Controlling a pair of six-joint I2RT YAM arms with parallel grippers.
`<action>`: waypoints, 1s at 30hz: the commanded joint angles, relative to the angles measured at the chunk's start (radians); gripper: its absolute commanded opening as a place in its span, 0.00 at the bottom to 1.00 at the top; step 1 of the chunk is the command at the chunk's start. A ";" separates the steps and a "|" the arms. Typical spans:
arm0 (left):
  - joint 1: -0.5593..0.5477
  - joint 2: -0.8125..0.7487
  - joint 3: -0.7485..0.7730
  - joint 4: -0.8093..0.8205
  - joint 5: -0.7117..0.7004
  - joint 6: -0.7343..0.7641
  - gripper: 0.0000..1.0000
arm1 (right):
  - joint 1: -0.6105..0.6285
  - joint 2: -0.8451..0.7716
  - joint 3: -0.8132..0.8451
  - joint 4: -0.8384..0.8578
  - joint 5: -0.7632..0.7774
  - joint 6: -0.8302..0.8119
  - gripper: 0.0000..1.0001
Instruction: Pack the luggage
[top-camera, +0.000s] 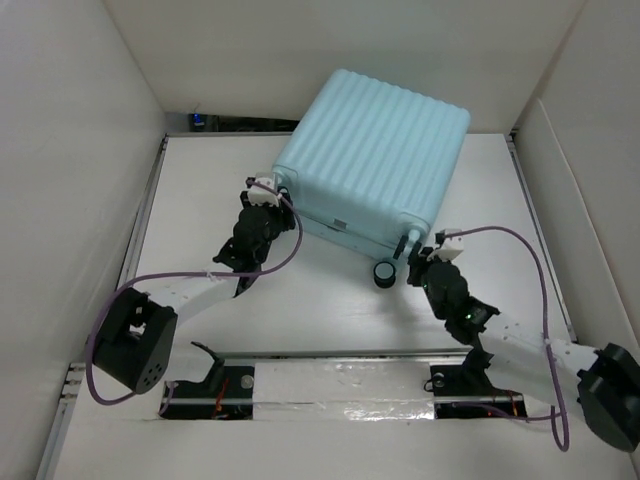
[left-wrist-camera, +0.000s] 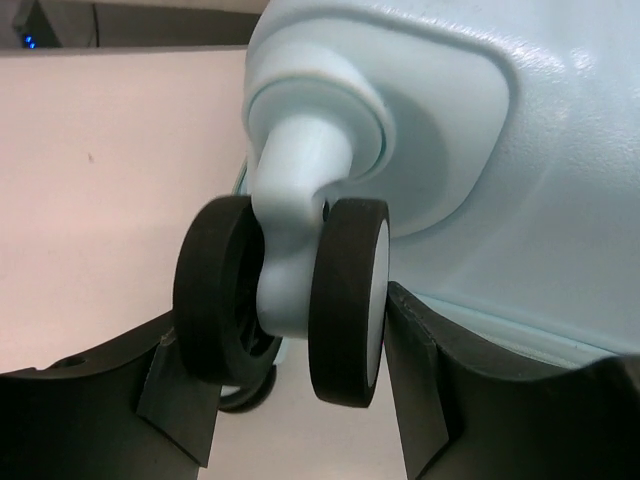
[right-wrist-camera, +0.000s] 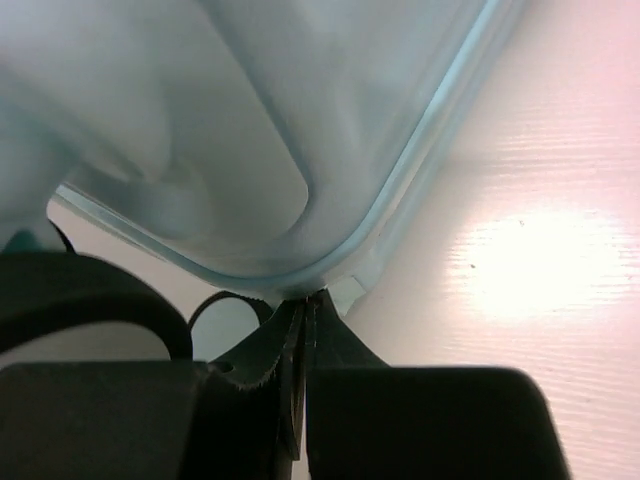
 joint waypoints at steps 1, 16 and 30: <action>-0.251 0.011 0.018 0.124 0.471 -0.111 0.00 | 0.327 0.149 0.031 0.483 -0.082 0.074 0.00; -0.221 -0.171 0.205 -0.035 0.480 -0.237 0.00 | 0.285 -0.119 0.186 -0.007 -0.103 -0.123 0.00; -0.307 -0.205 0.097 -0.324 0.316 -0.245 0.67 | 0.155 -0.228 -0.009 -0.011 -0.393 -0.015 0.42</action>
